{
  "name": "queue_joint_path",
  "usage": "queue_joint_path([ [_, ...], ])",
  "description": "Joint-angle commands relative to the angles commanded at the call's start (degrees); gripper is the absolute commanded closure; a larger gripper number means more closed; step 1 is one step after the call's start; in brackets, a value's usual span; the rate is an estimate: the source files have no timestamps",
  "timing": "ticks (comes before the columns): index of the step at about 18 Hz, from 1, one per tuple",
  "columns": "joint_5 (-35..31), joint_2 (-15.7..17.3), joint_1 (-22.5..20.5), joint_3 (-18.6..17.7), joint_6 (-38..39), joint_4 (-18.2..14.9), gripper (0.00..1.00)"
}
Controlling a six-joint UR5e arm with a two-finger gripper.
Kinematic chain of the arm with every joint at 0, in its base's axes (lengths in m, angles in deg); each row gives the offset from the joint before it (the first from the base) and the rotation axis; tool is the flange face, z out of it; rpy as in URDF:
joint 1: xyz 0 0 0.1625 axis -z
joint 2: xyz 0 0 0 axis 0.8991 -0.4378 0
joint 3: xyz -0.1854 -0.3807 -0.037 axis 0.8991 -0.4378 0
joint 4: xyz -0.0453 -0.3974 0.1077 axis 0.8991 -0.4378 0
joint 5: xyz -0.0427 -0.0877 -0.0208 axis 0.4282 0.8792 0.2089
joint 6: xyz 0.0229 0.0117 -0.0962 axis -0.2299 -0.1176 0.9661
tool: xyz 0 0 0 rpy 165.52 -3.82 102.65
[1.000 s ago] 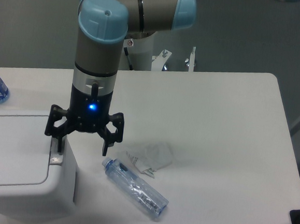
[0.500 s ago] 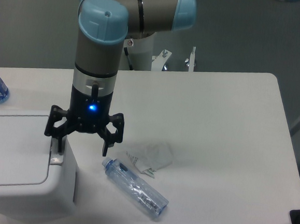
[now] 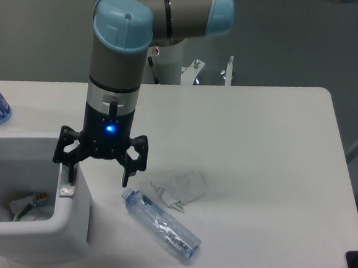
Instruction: Open the trash can
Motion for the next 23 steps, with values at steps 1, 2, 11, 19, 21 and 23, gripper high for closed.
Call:
queue_joint_path([
  [1,-0.09,0.00,-0.17,1.23,-0.18,0.00,0.00],
  [2,-0.17,0.00,-0.70,2.37,-0.27,0.00,0.00],
  [11,-9.74,2.02,-8.96,8.27,-5.70,0.26,0.00],
  [19,-18.63,4.30,-13.71,4.06,-29.68,-1.58,0.00],
  [21,-19.42,5.79,-15.28,1.52,-35.57,-2.11,0.00],
  [23,-19.42,6.85,-16.69,-0.07,-40.41,-2.37,0.00],
])
